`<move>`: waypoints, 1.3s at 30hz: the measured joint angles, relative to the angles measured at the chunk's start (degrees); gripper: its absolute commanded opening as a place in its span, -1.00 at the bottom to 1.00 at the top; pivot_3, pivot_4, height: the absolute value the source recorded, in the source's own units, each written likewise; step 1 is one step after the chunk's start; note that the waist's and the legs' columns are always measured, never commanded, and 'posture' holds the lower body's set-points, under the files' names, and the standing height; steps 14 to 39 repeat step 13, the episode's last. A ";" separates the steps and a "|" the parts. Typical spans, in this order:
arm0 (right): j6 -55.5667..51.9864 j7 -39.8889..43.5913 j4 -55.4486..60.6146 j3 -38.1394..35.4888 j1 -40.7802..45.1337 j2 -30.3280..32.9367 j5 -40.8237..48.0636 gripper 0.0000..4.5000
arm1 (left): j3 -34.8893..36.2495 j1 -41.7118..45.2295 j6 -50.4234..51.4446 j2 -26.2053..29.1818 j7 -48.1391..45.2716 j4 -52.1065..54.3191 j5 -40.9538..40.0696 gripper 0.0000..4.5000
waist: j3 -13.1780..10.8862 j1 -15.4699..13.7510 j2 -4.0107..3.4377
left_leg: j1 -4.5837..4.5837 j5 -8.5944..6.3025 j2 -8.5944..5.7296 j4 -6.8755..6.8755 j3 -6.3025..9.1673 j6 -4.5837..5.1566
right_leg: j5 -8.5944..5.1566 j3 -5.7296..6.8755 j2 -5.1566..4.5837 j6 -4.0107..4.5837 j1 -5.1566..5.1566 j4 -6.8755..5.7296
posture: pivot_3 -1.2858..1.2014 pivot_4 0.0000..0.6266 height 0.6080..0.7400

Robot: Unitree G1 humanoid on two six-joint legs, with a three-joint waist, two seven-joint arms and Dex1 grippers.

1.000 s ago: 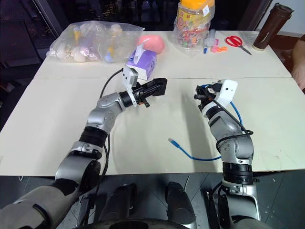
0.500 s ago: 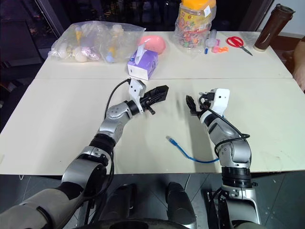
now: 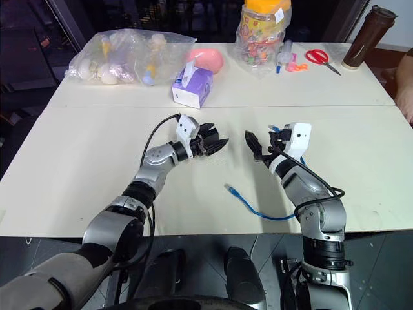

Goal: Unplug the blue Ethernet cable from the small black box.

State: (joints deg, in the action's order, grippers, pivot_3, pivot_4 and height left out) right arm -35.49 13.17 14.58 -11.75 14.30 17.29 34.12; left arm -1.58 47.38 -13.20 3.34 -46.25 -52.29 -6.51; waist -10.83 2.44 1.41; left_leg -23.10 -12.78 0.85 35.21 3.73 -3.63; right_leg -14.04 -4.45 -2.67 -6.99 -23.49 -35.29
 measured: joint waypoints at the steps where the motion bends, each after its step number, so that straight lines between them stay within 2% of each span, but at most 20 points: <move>1: -0.25 0.44 0.66 -0.11 -0.46 0.45 0.05 1.00 | -0.04 -0.48 1.34 1.05 -1.04 2.29 -0.09 0.74 | 0.00 0.04 0.00 | 0.02 0.00 0.00 -0.01 0.00 0.00 | 0.00 0.00 0.00 0.00 0.00 -0.01 | 0.03 -0.52 0.98; 7: -1.74 3.69 3.97 -0.88 -4.21 4.54 1.04 1.00 | -0.25 -7.88 17.42 9.39 -6.23 21.63 -3.55 0.74 | 0.02 0.04 -0.03 | 0.06 0.00 0.02 -0.01 0.01 0.00 | 0.00 -0.01 0.00 0.01 0.02 -0.10 | 0.03 -0.52 0.98; 13: -3.59 7.02 8.44 -1.15 -7.26 7.95 2.58 1.00 | 1.15 -11.71 29.85 15.16 -5.97 36.39 -8.03 0.74 | 0.02 -0.21 -0.03 | 0.17 0.00 0.02 0.06 0.01 0.00 | -0.01 0.00 -0.02 0.01 0.15 -0.10 | 0.03 -0.52 0.98; 39: -3.59 7.02 8.44 -1.15 -7.26 7.95 2.58 1.00 | 1.15 -11.71 29.85 15.16 -5.97 36.39 -8.03 0.74 | 0.02 -0.21 -0.03 | 0.17 0.00 0.02 0.06 0.01 0.00 | -0.01 0.00 -0.02 0.01 0.15 -0.10 | 0.03 -0.52 0.98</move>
